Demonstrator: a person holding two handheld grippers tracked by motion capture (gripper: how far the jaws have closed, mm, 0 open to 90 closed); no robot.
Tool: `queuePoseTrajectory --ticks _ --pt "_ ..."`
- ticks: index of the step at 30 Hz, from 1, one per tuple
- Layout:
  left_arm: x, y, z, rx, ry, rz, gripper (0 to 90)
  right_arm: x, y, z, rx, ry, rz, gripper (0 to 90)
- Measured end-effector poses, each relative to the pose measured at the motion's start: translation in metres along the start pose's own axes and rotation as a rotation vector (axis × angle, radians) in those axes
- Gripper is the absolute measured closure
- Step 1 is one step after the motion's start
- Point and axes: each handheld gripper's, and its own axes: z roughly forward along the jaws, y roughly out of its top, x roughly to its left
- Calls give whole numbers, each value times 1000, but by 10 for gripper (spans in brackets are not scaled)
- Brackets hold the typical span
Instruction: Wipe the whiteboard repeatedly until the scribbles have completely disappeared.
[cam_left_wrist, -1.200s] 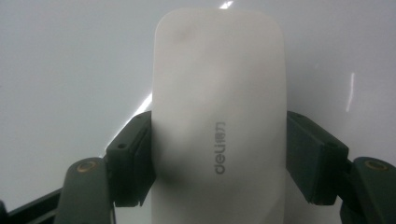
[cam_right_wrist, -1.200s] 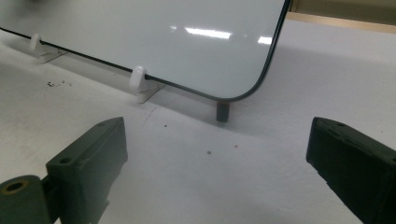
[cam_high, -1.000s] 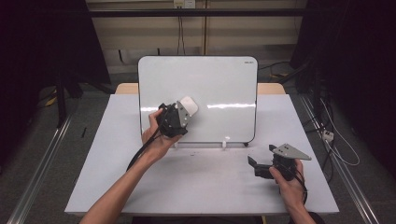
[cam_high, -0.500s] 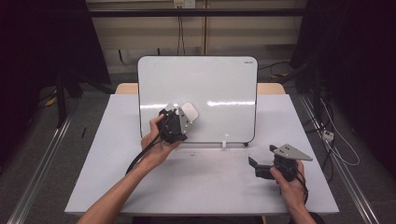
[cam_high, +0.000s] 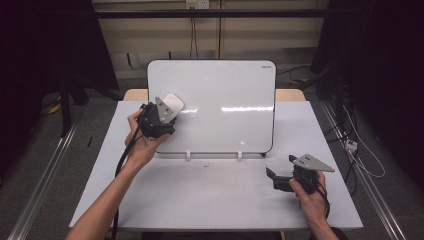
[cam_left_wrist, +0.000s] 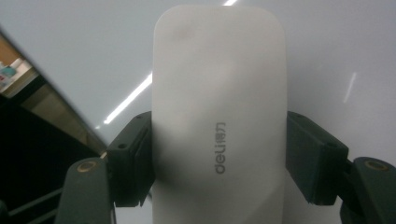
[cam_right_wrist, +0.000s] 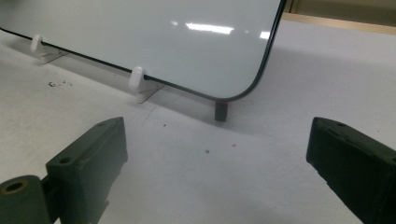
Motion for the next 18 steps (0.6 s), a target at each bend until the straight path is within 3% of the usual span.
queuePoseTrajectory --ticks 3,5,6,8,10,18 --pt "14 0 -1 -10 7 -38 312 0 0 0 1 -1 1 54" --pt "14 -2 0 -16 17 -43 312 0 0 0 2 -2 2 54" --pt "12 -2 -1 -12 30 -30 312 0 0 0 2 -1 3 54" --pt "7 -3 -1 -17 34 -44 312 0 0 0 2 -2 3 53" --pt "0 -5 0 -13 37 -22 312 0 0 1 3 -2 3 54" --pt "-30 -20 -3 -19 4 -6 312 1 0 0 1 -3 1 54"
